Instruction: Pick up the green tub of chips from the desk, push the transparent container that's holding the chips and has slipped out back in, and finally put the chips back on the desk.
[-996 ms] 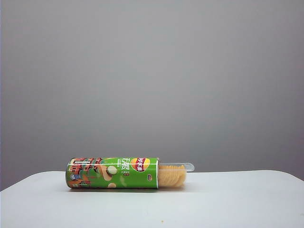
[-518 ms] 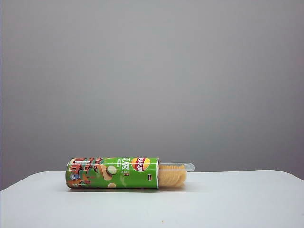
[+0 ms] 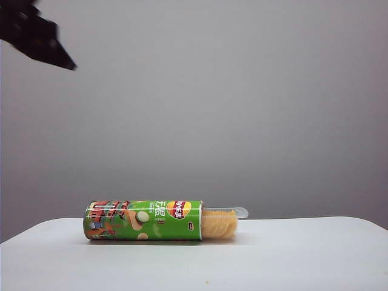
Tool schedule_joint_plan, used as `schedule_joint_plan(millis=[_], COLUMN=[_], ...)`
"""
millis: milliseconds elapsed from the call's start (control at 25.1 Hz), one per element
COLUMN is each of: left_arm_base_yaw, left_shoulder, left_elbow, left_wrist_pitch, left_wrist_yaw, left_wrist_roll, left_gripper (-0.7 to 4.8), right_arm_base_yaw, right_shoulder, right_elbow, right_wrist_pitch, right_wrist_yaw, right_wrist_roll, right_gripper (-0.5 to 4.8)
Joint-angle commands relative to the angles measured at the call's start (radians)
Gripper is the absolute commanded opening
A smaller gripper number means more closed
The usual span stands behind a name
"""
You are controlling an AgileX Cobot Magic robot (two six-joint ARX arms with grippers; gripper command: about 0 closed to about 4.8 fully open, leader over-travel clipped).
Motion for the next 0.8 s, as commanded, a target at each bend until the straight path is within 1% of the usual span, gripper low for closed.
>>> schedule_joint_plan(millis=[40, 80, 159, 239, 279, 319, 358, 398, 478, 597, 717, 757, 796], left_arm_base_yaw=[0.001, 0.0, 0.0, 0.0, 0.0, -0.003, -0.008, -0.021, -0.046, -0.092, -0.117, -0.128, -0.13], left_shoulder=[0.153, 0.22, 0.279, 0.323, 0.349, 0.391, 0.412, 0.444, 0.494, 0.56, 0.605, 0.634, 0.646], left_elbow=[0.156, 0.227, 0.285, 0.323, 0.34, 0.365, 0.372, 0.376, 0.377, 0.377, 0.377, 0.377, 0.377], left_wrist_pitch=[-0.134, -0.212, -0.278, -0.33, -0.354, -0.381, -0.384, -0.386, -0.385, -0.386, -0.399, -0.398, -0.397], left_wrist_yaw=[0.027, 0.031, 0.034, 0.055, 0.069, 0.08, 0.078, 0.082, 0.086, 0.049, 0.026, -0.016, -0.028], left_wrist_roll=[0.233, 0.301, 0.347, 0.384, 0.401, 0.418, 0.42, 0.421, 0.421, 0.423, 0.433, 0.439, 0.447], left_gripper=[0.58, 0.92, 1.06, 1.67, 2.17, 2.84, 3.13, 3.66, 4.79, 4.79, 4.79, 4.79, 4.79], right_arm_base_yaw=[-0.004, -0.004, -0.004, -0.003, -0.003, -0.005, -0.005, -0.003, -0.003, -0.003, -0.004, -0.004, -0.003], right_shoulder=[0.127, 0.185, 0.238, 0.283, 0.307, 0.341, 0.36, 0.393, 0.444, 0.5, 0.531, 0.544, 0.545], right_elbow=[0.084, 0.109, 0.125, 0.127, 0.127, 0.127, 0.127, 0.127, 0.127, 0.127, 0.128, 0.132, 0.132], right_wrist_pitch=[-0.003, -0.006, -0.008, -0.003, -0.004, -0.009, -0.008, 0.002, 0.024, 0.063, 0.089, 0.089, 0.09], right_wrist_yaw=[-0.133, -0.178, -0.221, -0.258, -0.262, -0.264, -0.281, -0.32, -0.369, -0.393, -0.435, -0.467, -0.482], right_wrist_roll=[-0.022, -0.022, -0.022, -0.023, -0.023, -0.043, -0.066, -0.09, -0.098, -0.097, -0.093, -0.093, -0.093], right_gripper=[-0.06, -0.06, -0.06, -0.06, -0.06, -0.06, -0.06, -0.06, -0.06, -0.04, -0.05, -0.05, -0.05])
